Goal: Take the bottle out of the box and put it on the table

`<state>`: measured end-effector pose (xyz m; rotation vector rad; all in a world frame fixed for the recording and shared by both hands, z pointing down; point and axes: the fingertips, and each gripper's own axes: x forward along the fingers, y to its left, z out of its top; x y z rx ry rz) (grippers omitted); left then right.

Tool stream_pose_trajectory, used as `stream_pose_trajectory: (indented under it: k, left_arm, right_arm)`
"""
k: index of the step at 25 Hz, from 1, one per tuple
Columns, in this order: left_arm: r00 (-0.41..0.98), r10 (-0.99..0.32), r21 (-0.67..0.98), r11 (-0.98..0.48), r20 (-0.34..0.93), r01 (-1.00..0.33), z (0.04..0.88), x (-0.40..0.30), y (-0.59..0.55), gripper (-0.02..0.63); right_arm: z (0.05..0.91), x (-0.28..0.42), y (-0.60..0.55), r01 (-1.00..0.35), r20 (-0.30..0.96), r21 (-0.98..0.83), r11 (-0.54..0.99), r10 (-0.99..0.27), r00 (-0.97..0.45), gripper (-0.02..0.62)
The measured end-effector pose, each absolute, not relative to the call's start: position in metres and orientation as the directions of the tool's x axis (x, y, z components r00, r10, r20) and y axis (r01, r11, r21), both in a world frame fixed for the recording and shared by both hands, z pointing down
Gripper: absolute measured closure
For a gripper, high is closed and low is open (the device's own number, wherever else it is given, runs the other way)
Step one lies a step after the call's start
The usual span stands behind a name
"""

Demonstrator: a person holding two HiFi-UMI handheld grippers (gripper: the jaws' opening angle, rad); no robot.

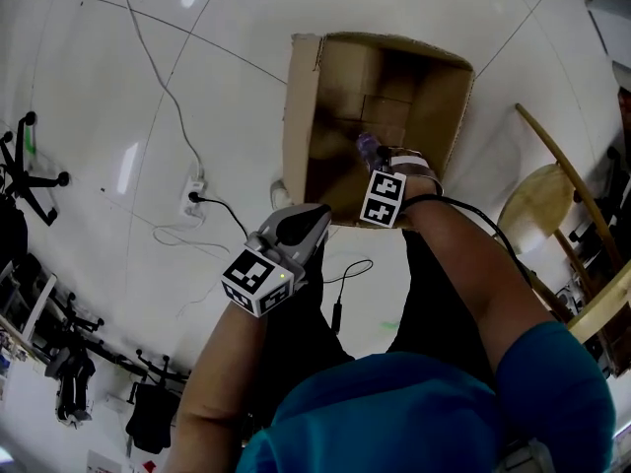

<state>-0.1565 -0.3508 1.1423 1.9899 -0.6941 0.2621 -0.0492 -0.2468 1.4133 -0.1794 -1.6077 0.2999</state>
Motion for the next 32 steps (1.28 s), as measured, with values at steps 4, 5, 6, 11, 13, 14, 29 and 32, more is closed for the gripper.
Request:
stream_pose_trajectory:
  k: [4,5,6,11,13,14,29,32]
  left_arm:
    - [0.817,-0.373,0.719,-0.399,0.439,-0.568,1.087,-0.138,-0.356,0.606]
    - [0.819,-0.383,0.716,-0.411,0.427,-0.565,1.063,-0.137,-0.362,0.606]
    - [0.821,-0.399,0.714,-0.421,0.409,-0.56,1.031,-0.137,-0.372,0.606]
    - [0.819,-0.469,0.692,-0.47,0.331,-0.548,0.838,-0.134,-0.398,0.606]
    - [0.819,-0.478,0.677,-0.492,0.316,-0.548,0.786,-0.12,-0.386,0.606]
    - [0.82,-0.482,0.668,-0.505,0.307,-0.547,0.761,-0.111,-0.378,0.605]
    - [0.759,-0.642,0.46,-0.643,0.111,-0.612,0.502,-0.036,-0.162,0.606]
    - [0.803,-0.594,0.406,-0.722,0.049,-0.56,0.49,-0.041,-0.101,0.606]
  right_arm:
    - [1.335,-0.055,-0.258,-0.065,0.949,-0.306,0.95,0.299,-0.1,0.279]
    - [1.304,-0.058,-0.267,-0.06,0.95,-0.302,0.951,0.295,-0.104,0.281]
    - [1.266,-0.062,-0.283,-0.054,0.952,-0.294,0.954,0.288,-0.105,0.279]
    - [1.043,-0.071,-0.329,-0.041,0.958,-0.269,0.962,0.263,-0.112,0.279]
    - [0.982,-0.06,-0.324,-0.033,0.956,-0.272,0.962,0.266,-0.124,0.279]
    - [0.954,-0.053,-0.318,-0.025,0.955,-0.272,0.962,0.266,-0.129,0.279]
    - [0.684,0.043,-0.145,0.077,0.953,-0.191,0.979,0.203,-0.226,0.279]
    - [0.666,0.032,-0.099,0.044,0.965,-0.124,0.991,0.131,-0.227,0.279]
